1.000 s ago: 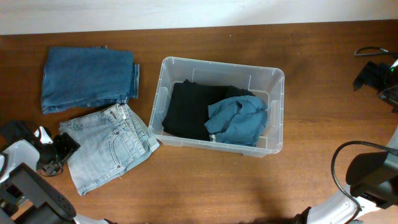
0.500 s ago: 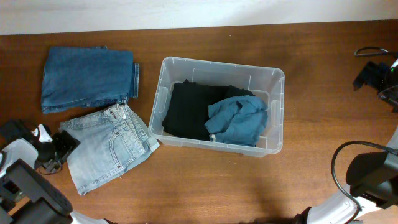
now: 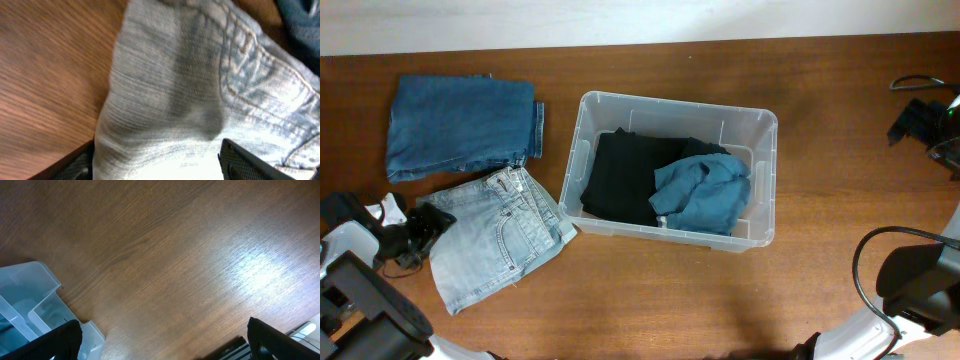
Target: Pack container
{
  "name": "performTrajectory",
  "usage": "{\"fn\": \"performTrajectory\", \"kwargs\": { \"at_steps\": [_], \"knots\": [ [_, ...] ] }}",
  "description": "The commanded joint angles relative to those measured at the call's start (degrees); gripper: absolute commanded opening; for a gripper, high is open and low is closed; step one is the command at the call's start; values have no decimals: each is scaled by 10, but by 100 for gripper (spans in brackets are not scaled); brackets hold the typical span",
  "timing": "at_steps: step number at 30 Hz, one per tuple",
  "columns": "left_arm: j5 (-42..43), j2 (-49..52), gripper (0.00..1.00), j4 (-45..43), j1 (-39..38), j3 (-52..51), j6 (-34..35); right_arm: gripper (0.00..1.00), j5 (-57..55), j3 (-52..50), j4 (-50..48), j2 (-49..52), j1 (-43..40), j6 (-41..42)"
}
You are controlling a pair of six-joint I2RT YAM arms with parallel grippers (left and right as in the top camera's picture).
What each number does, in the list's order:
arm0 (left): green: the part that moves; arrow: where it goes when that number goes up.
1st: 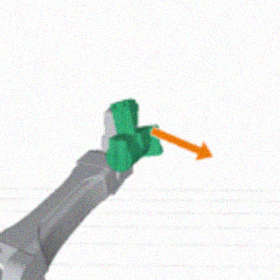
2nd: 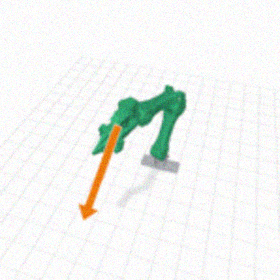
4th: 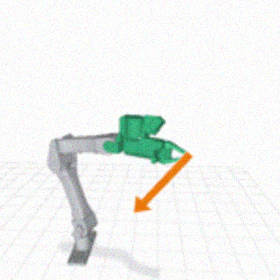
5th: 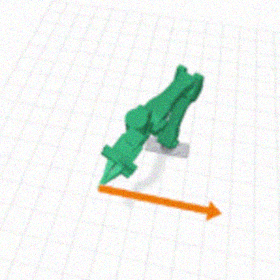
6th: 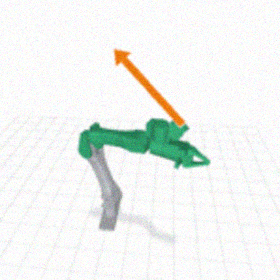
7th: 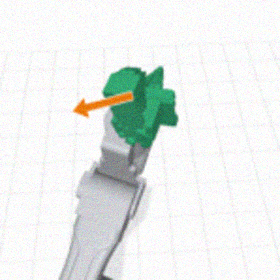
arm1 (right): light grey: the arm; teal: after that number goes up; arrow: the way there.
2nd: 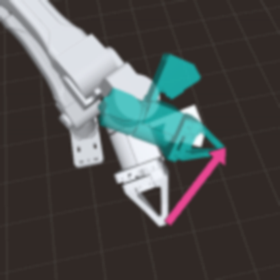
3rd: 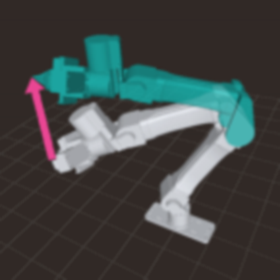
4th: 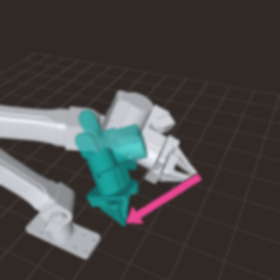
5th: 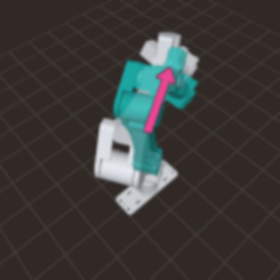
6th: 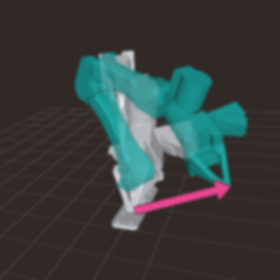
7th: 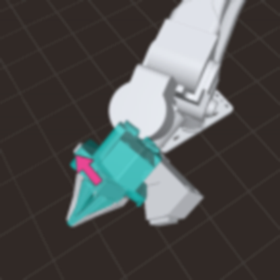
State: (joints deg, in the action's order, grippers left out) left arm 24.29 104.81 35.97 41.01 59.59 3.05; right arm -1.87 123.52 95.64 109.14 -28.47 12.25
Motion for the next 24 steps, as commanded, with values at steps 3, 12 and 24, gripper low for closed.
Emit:
{"fn": "performTrajectory", "kwargs": {
  "at_steps": [3,12,24],
  "knots": [
    [4,40,77,64,-3,-26,-14,98,1,-1,-1,0,-1,6],
    [4,40,59,67,-3,-26,-23,99,1,-1,-1,0,-1,6],
    [50,40,1,59,-3,-26,-23,99,1,-1,-1,0,-1,6]
  ]
}}
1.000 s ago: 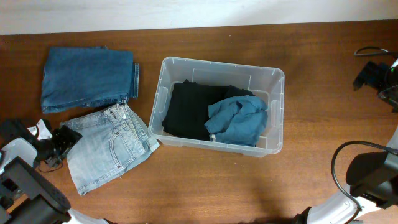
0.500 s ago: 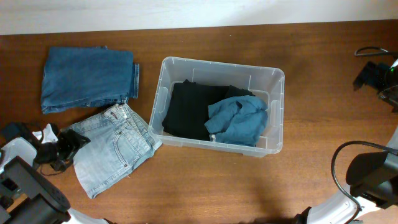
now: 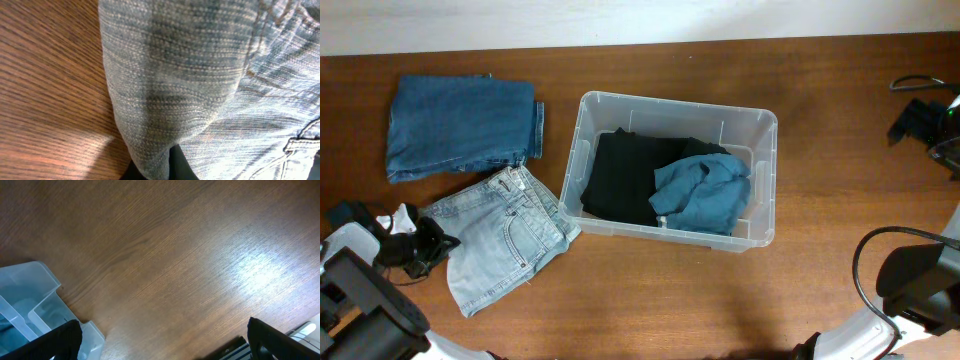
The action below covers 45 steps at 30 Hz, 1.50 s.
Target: Pack container
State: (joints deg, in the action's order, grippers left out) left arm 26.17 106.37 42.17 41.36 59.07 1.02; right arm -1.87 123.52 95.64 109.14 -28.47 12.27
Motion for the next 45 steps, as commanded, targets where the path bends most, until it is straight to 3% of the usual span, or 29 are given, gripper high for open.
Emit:
{"fn": "performTrajectory", "kwargs": {
  "at_steps": [1,7,15,21,28,38,45],
  "knots": [
    [56,24,1,-9,-7,-20,-2,98,1,-1,-1,0,-1,6],
    [238,23,1,-9,9,7,11,99,1,-1,-1,0,-1,6],
    [242,-38,1,26,32,102,50,98,1,-1,-1,0,-1,6],
    [257,-146,1,67,32,175,63,99,1,-1,-1,0,-1,6],
    [340,-314,1,67,28,221,120,98,1,-1,-1,0,-1,6],
    [344,-519,1,-6,-79,221,234,98,1,-1,-1,0,-1,6],
    [338,-547,1,-74,-196,221,312,98,1,-1,-1,0,-1,6]
  ]
}}
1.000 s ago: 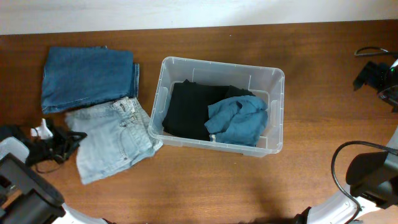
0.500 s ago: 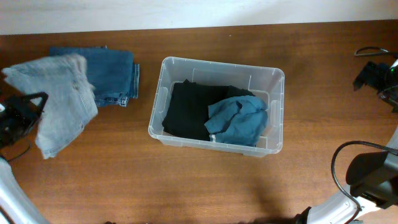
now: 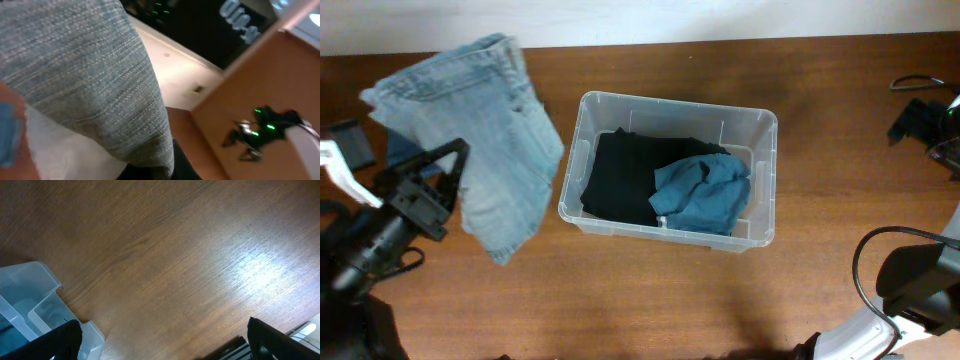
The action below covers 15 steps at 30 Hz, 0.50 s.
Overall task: Pack container
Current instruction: 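Lift the light blue jeans and carry them over the bin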
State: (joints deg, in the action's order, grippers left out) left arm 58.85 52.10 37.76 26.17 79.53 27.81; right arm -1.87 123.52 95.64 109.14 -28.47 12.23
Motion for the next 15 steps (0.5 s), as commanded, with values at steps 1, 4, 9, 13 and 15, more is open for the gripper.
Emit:
{"fn": "performTrajectory", "kwargs": {
  "at_steps": [1,4,9,13,15],
  "knots": [
    [5,-2,1,-41,-68,17,54,99,1,-1,-1,0,-1,7],
    [-33,8,1,-57,-146,17,65,98,1,-1,-1,0,-1,7],
    [-75,60,1,-100,-287,17,63,99,1,-1,-1,0,-1,7],
    [-77,150,1,-162,-394,17,44,98,1,-1,-1,0,-1,7],
    [-77,193,1,-200,-428,17,44,98,1,-1,-1,0,-1,7]
  ]
}}
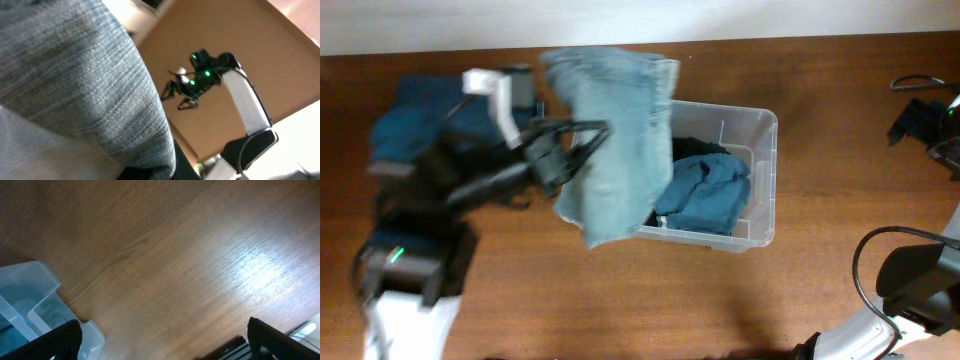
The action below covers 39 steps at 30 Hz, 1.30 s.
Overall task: Pack container
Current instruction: 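Lift the light blue jeans and carry them over the bin, then lower the light blue jeans into the bin and release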
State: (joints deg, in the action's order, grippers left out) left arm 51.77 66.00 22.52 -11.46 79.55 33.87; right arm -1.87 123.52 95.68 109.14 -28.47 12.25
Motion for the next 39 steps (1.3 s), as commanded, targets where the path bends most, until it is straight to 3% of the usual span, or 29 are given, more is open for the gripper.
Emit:
{"fn": "performTrajectory", "kwargs": {
  "at_steps": [1,6,11,15,23,28,34,39],
  "knots": [
    [-6,78,1,-71,-65,17,-16,99,1,-1,-1,0,-1,6],
    [-6,179,1,-165,-111,17,-16,98,1,-1,-1,0,-1,6],
    [-6,234,1,-180,-162,17,-15,98,1,-1,-1,0,-1,6],
    [-6,237,1,-196,-194,17,1,98,1,-1,-1,0,-1,6],
    [-6,237,1,-314,-238,37,84,98,1,-1,-1,0,-1,6],
    [-7,237,1,-312,-238,55,94,99,1,-1,-1,0,-1,6],
    [-77,260,1,-186,-238,55,77,99,1,-1,-1,0,-1,6],
    [-77,285,1,-198,-244,55,80,99,1,-1,-1,0,-1,6]
  ]
}}
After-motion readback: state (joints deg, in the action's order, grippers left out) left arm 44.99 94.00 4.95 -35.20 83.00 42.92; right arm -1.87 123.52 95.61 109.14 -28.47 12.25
